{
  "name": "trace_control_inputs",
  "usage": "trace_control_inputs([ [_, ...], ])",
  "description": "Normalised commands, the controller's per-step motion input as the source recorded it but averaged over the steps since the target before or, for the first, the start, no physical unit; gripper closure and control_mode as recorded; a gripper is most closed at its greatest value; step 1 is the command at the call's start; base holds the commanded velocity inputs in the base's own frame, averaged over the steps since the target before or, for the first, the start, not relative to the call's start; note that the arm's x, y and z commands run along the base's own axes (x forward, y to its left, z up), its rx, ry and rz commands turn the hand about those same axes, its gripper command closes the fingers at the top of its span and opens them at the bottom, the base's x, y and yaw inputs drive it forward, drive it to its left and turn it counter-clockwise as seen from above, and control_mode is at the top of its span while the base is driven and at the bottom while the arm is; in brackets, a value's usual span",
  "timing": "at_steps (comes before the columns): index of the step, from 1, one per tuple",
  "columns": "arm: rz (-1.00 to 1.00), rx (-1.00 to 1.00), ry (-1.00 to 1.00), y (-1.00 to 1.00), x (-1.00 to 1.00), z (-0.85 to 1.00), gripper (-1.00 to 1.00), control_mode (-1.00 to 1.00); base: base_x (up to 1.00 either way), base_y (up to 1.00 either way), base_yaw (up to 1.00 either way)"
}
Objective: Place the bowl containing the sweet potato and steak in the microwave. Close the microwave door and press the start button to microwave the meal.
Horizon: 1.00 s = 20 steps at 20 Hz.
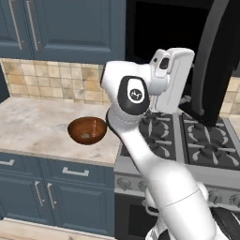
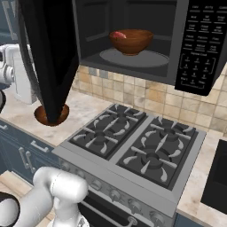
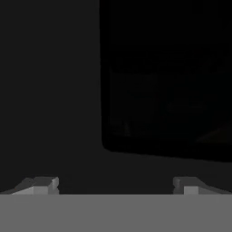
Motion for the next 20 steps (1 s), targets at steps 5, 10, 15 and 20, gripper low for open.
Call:
trace_control_inputs([
  [5,0.0,0.1,-0.01,-0.81,0.09,0.0,-1.0,-1.0,0.0,0.0,0.0],
  [10,0.03,0.07,0.0,-0.56,0.35,-0.03,-1.0,-1.0,0.0,0.0,0.0],
  [15,0.09,0.06,0.0,-0.4,0.43,-0.03,-1.0,-1.0,0.0,0.0,0.0],
  [20,0.13,0.06,0.0,-0.22,0.67,0.0,-1.0,-1.0,0.0,0.0,0.0],
])
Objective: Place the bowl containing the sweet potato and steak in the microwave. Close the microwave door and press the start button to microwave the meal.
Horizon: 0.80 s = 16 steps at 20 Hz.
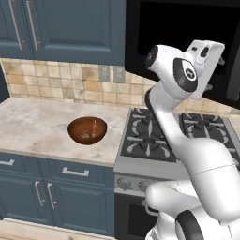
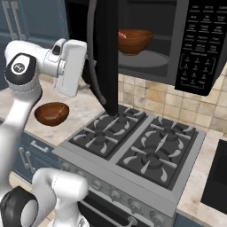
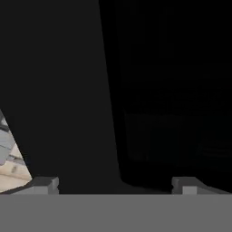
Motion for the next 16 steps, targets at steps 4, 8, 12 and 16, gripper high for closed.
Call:
trace_control_inputs([
  [4,0.16,0.08,0.0,-0.19,0.82,0.0,-1.0,-1.0,0.0,0.0,0.0],
  [8,0.21,0.11,0.0,-0.23,0.88,-0.02,-1.0,-1.0,0.0,0.0,0.0],
  [12,0.26,0.11,0.0,-0.3,0.82,-0.1,-1.0,-1.0,0.0,0.0,0.0],
  [16,0.27,0.11,0.0,-0.31,0.81,-0.15,-1.0,-1.0,0.0,0.0,0.0],
])
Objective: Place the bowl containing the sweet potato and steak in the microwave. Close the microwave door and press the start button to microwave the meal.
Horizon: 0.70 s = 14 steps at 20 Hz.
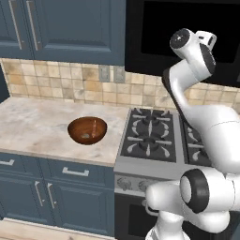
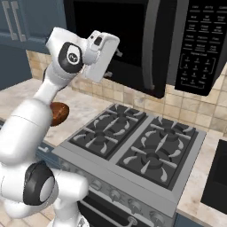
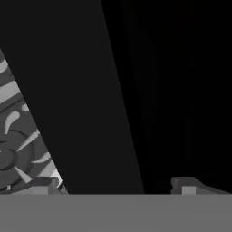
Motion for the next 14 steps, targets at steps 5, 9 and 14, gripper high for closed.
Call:
trace_control_inputs([
  [5,0.26,0.09,0.0,-0.25,0.78,-0.13,-1.0,-1.0,0.0,0.0,0.0],
  [9,0.24,0.07,0.0,-0.21,0.72,-0.11,-1.0,-1.0,0.0,0.0,0.0],
  [14,0.24,0.05,0.0,-0.18,0.69,-0.09,-1.0,-1.0,0.0,0.0,0.0],
])
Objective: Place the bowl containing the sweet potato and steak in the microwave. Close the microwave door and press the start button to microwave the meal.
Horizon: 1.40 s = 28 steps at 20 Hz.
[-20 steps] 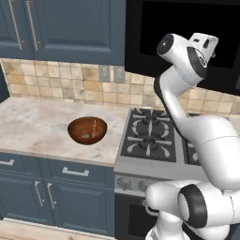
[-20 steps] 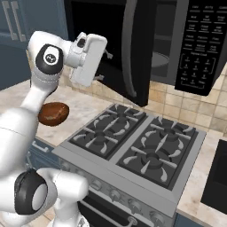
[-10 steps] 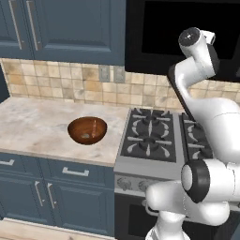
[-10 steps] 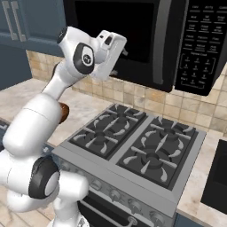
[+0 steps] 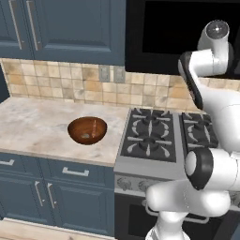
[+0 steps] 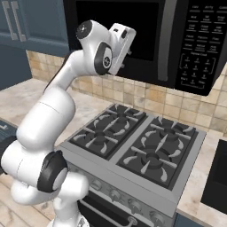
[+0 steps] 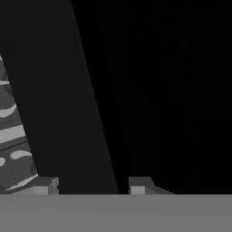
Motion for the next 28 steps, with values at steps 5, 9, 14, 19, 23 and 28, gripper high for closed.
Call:
trace_control_inputs([
  [5,0.22,0.03,-0.05,-0.14,0.53,-0.14,-1.0,-1.0,0.0,0.0,0.0],
  [9,0.18,0.0,-0.32,-0.11,-0.15,-0.58,-1.0,-1.0,0.0,0.0,0.0],
  [14,0.11,0.0,-0.25,0.02,-0.52,-0.19,-1.0,-1.0,0.0,0.0,0.0],
  [19,0.09,-0.03,-0.03,0.17,-0.75,0.22,-1.0,-1.0,0.0,0.0,0.0],
  [23,0.01,-0.01,0.0,0.01,-0.5,0.53,-1.0,-1.0,0.0,0.0,0.0],
  [28,-0.09,0.13,0.01,-0.07,-0.33,0.43,-1.0,-1.0,0.0,0.0,0.0],
])
